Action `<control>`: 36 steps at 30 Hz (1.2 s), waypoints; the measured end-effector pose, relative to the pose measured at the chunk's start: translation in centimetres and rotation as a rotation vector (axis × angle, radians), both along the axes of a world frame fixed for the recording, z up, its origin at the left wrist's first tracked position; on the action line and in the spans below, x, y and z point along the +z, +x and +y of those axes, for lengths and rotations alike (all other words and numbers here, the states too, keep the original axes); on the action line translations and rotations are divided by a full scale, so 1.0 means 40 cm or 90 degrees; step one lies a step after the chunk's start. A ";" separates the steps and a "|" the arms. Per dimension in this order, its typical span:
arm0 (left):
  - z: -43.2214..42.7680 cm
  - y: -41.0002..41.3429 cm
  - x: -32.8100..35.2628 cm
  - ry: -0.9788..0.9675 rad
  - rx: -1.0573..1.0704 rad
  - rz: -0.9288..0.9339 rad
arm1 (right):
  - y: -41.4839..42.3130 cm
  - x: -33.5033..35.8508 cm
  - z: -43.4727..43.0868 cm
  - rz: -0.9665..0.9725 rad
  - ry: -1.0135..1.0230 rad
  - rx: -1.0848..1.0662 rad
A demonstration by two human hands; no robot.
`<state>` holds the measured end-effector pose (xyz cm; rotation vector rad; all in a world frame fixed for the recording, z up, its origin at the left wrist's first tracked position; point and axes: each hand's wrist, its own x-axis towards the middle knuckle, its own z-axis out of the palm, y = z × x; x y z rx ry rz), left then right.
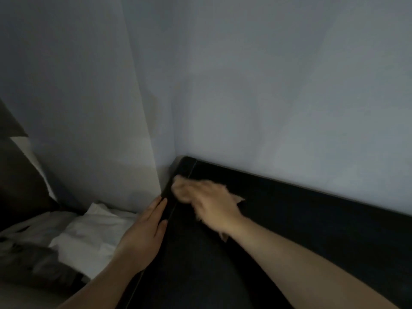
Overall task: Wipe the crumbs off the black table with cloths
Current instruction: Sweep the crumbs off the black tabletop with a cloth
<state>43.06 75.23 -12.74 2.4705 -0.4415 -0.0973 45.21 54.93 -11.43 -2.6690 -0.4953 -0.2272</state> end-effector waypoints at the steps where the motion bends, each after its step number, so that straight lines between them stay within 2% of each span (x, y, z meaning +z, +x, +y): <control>1: 0.001 0.000 -0.004 0.009 0.012 0.006 | 0.038 -0.005 -0.031 -0.003 -0.009 -0.094; 3: 0.000 -0.002 -0.004 0.012 0.025 0.006 | 0.103 -0.004 -0.060 0.063 -0.013 -0.326; 5: -0.003 -0.004 -0.004 0.010 0.032 -0.010 | 0.126 0.005 -0.021 0.087 -0.006 -0.425; 7: -0.005 -0.004 -0.010 0.015 0.036 -0.023 | 0.100 0.014 0.045 0.086 -0.022 -0.337; 10: -0.005 0.000 -0.017 0.020 0.039 -0.044 | 0.013 0.017 0.074 0.051 -0.020 -0.030; 12: -0.005 -0.001 -0.024 0.029 0.038 -0.064 | 0.011 0.017 0.025 0.034 -0.017 0.069; 13: -0.005 -0.002 -0.023 0.038 0.039 -0.069 | 0.032 0.015 -0.005 0.026 -0.025 0.030; 16: -0.008 -0.006 -0.017 0.029 0.052 -0.073 | 0.117 0.006 -0.037 0.088 -0.015 -0.305; 17: -0.007 -0.004 -0.022 0.032 0.046 -0.082 | 0.127 0.011 -0.017 0.099 -0.008 -0.374; 18: -0.006 -0.004 -0.023 0.037 0.038 -0.091 | 0.122 0.012 0.013 0.089 -0.011 -0.380; 19: -0.003 -0.004 -0.027 0.056 0.030 -0.113 | 0.101 0.012 0.048 0.073 -0.014 -0.341; 21: -0.001 0.002 -0.028 0.108 0.005 -0.174 | 0.015 0.007 0.103 0.047 0.003 -0.157; 23: -0.008 -0.009 -0.039 0.216 -0.078 -0.240 | -0.072 0.012 0.103 0.045 0.036 0.009; 25: 0.001 -0.008 -0.070 0.344 -0.127 -0.293 | -0.074 0.005 0.046 0.045 -0.007 0.062; 26: 0.003 -0.003 -0.042 0.339 -0.087 -0.320 | -0.053 0.000 0.012 0.036 -0.029 0.029; 27: 0.021 -0.005 -0.041 0.302 -0.110 -0.285 | -0.026 -0.005 -0.022 0.029 -0.038 -0.050; 28: 0.019 -0.008 -0.051 0.346 -0.125 -0.192 | -0.003 -0.005 -0.045 0.040 -0.029 -0.160; 29: 0.013 -0.010 -0.062 0.420 -0.111 -0.188 | 0.012 -0.003 -0.054 0.055 -0.010 -0.271; 30: 0.011 -0.019 -0.083 0.420 -0.090 -0.242 | 0.013 0.000 -0.040 0.067 0.005 -0.348; 31: 0.008 -0.021 -0.080 0.424 -0.049 -0.264 | 0.002 0.001 -0.010 0.064 0.002 -0.366; 32: -0.003 -0.023 -0.056 0.413 -0.037 -0.216 | -0.026 0.000 0.033 0.053 0.003 -0.324; 33: -0.019 -0.030 -0.017 0.425 -0.070 -0.175 | -0.062 -0.014 0.076 0.027 0.011 -0.225; 34: -0.026 -0.034 0.002 0.436 -0.101 -0.209 | -0.110 -0.022 0.103 0.009 0.019 -0.105; 35: -0.009 -0.036 -0.021 0.384 -0.158 -0.253 | -0.157 -0.024 0.109 0.010 0.017 -0.001; 36: 0.007 -0.039 -0.031 0.436 -0.198 -0.232 | -0.180 -0.024 0.089 0.017 0.006 0.071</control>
